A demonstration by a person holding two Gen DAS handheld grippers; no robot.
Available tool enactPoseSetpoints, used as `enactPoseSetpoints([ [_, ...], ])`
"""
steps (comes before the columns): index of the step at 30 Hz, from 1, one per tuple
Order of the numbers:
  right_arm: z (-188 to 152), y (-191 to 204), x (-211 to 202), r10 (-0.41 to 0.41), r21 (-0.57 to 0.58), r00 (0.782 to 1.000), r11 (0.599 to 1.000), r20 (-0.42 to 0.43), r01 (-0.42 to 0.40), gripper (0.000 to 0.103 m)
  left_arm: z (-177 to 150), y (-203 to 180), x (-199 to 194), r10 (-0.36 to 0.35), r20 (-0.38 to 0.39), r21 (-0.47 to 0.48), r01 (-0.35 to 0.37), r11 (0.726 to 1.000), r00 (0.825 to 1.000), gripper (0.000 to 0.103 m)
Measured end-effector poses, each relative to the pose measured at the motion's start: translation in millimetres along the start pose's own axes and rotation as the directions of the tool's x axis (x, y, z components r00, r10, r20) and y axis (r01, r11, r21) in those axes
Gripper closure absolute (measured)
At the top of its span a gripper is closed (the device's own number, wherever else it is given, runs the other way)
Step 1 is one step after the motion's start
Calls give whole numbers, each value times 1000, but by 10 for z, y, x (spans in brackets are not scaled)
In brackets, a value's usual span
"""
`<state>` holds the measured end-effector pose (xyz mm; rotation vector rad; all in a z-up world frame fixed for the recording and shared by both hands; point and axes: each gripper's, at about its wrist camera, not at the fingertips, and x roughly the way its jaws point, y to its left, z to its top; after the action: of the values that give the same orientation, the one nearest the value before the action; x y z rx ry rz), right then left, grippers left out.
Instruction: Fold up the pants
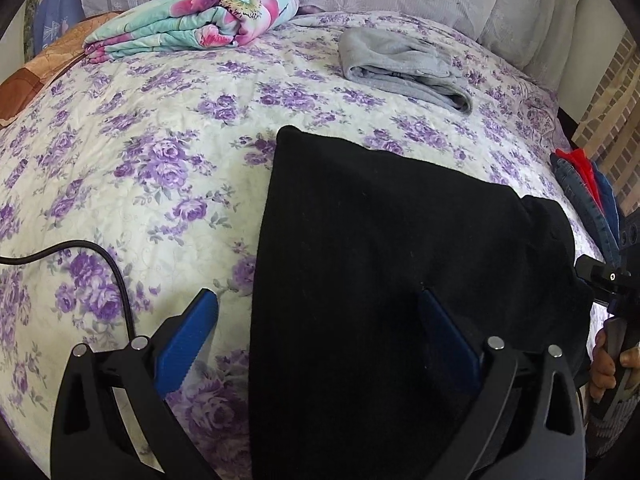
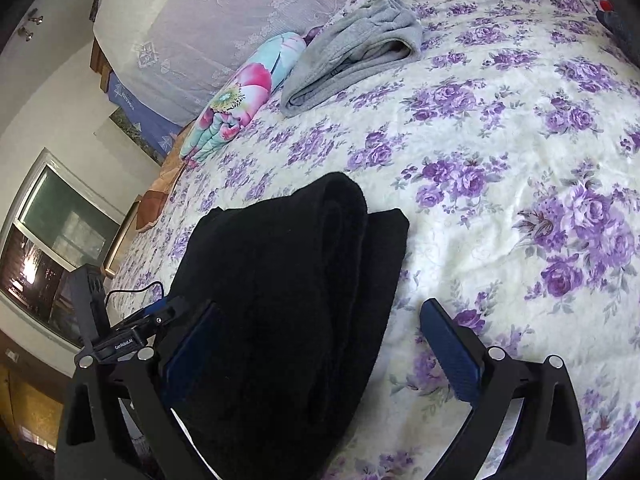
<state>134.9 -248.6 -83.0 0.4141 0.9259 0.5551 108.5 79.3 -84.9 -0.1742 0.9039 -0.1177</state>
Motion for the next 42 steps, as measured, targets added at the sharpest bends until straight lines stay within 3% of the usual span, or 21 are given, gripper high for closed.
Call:
enactPoseSetpoints([
  [16, 51, 124, 188, 54, -30, 999, 998, -9, -54, 4, -174, -89, -84, -10, 24, 6, 10, 1000, 1000, 5],
  [24, 2, 33, 126, 74, -18, 997, 997, 6, -74, 19, -222, -83, -111, -31, 29, 24, 31, 999, 999, 5],
  [30, -29, 76, 144, 84, -27, 996, 996, -5, -85, 22, -263, -108, -142, -21, 44, 39, 20, 999, 999, 6],
  [35, -5, 105, 205, 107, -19, 994, 994, -14, -107, 25, -281, -162, -177, -23, 61, 74, 19, 997, 998, 16],
  [42, -7, -18, 212, 139, 40, 990, 989, 5, -139, 50, -286, -233, -213, -28, 75, 111, 20, 994, 997, 29],
])
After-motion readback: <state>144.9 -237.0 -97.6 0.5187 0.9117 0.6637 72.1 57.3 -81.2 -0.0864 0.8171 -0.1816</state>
